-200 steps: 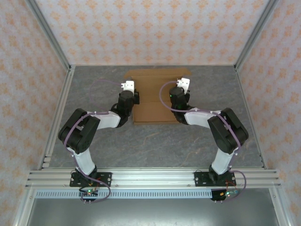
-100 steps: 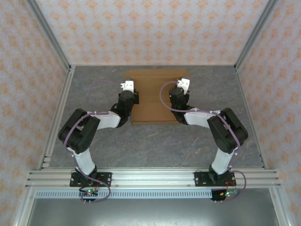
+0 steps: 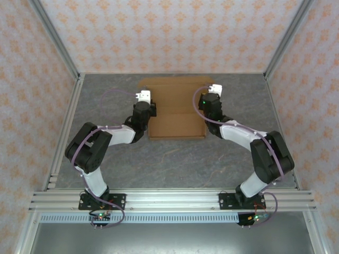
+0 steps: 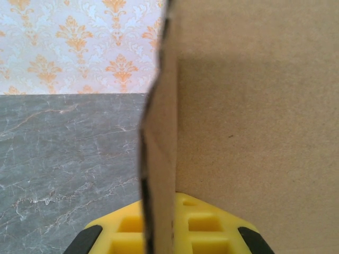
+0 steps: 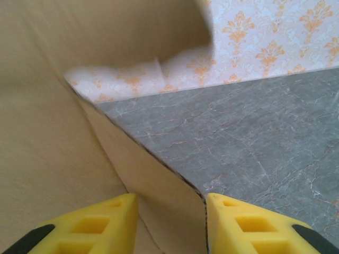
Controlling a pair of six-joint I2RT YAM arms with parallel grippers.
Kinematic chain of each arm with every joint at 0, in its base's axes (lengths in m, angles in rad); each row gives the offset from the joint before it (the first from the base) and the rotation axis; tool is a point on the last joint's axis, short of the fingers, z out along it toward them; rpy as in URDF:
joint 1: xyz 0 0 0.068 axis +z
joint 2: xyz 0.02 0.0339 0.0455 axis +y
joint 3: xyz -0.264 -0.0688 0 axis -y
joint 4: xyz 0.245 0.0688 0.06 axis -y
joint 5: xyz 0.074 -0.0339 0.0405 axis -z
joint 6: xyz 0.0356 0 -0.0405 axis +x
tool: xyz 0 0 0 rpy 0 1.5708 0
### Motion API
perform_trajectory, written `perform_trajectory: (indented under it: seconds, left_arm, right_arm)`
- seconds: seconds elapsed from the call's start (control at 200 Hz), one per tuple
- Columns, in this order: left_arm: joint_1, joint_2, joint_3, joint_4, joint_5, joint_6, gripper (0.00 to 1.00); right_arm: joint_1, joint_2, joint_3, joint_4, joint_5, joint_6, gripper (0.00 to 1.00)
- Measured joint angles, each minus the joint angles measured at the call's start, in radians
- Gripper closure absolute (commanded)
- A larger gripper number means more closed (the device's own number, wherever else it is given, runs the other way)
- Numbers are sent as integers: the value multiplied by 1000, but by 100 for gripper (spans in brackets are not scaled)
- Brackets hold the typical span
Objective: Fold the paper box
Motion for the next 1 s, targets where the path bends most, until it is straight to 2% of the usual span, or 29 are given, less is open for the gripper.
perform_trajectory:
  seconds: [0.275, 0.335, 0.485, 0.56, 0.671, 0.796, 0.926, 1.001]
  left_arm:
    - [16, 0, 0, -15, 0, 3, 100]
    - [16, 0, 0, -16, 0, 5, 100]
    - [16, -5, 0, -22, 6, 15, 100]
    - [16, -12, 0, -23, 8, 20, 100]
    - [16, -19, 0, -26, 8, 21, 100]
    - [16, -20, 0, -29, 8, 21, 100]
    - [16, -20, 0, -29, 8, 21, 100]
    - [16, -20, 0, -29, 8, 21, 100]
  right_arm:
    - [-99, -1, 8, -70, -206, -34, 59]
    - [-110, 11, 16, -75, -240, -54, 55]
    - [-172, 27, 23, -76, -382, -123, 34]
    - [-233, 58, 53, -78, -481, -146, 31]
    - [-294, 131, 127, -81, -598, -187, 32]
    - [-297, 198, 183, -79, -696, -227, 36]
    - [-290, 238, 198, -41, -768, -246, 44]
    - [-291, 252, 198, -8, -798, -252, 53]
